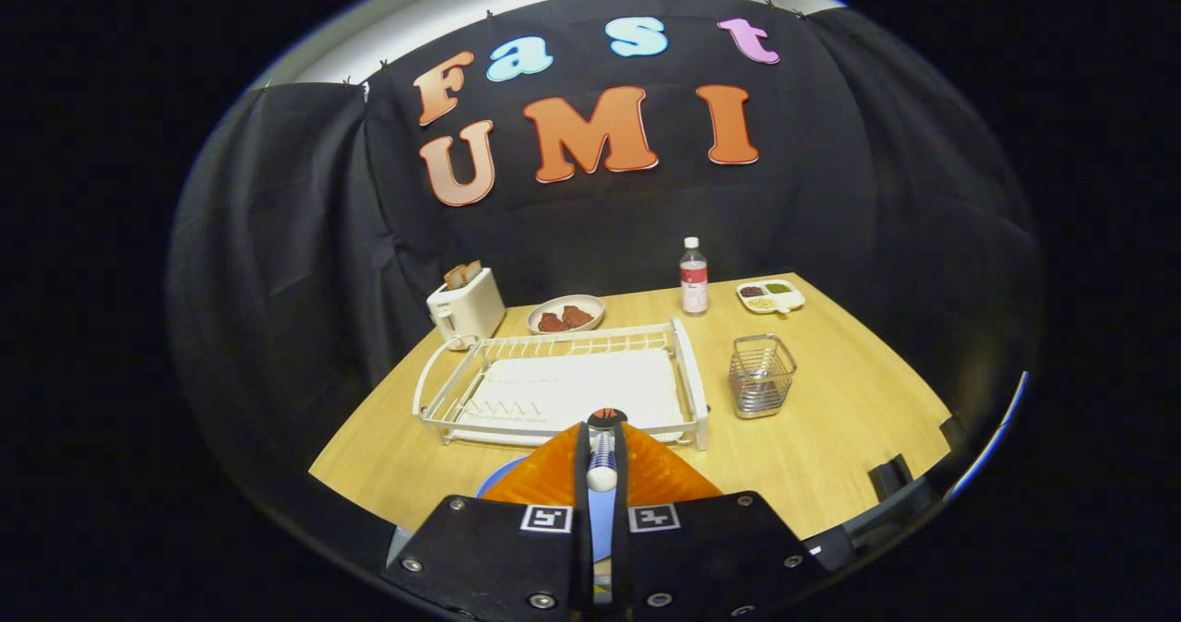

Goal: Take the plate from the dish rack, then take the spoon from the basket and place it into the plate.

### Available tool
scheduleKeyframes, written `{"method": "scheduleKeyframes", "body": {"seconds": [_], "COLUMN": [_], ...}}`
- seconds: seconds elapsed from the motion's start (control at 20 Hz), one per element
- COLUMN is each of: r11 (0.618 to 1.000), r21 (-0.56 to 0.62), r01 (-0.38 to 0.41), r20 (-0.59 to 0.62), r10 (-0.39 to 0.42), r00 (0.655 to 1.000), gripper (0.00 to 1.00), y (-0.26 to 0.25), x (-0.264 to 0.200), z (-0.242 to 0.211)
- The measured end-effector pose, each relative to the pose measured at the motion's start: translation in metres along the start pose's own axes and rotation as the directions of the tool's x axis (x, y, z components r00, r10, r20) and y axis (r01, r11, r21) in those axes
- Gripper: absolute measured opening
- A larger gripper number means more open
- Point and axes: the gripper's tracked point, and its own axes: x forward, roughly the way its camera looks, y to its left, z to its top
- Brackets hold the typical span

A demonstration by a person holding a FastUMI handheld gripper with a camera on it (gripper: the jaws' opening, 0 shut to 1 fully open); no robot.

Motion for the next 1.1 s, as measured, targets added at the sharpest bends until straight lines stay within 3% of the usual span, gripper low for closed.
{"method": "scheduleKeyframes", "body": {"seconds": [0.55,0.95,1.1], "r11": [0.986,0.976,0.979], "r21": [-0.065,-0.101,-0.118], "r01": [-0.154,-0.191,-0.166], "r20": [-0.145,-0.173,-0.203], "r10": [0.144,0.172,0.14], "r00": [0.979,0.97,0.969], "gripper": [0.08,0.08,0.14], "y": [0.047,0.047,0.035], "x": [0.05,0.069,0.071], "z": [-0.082,-0.095,-0.1]}}
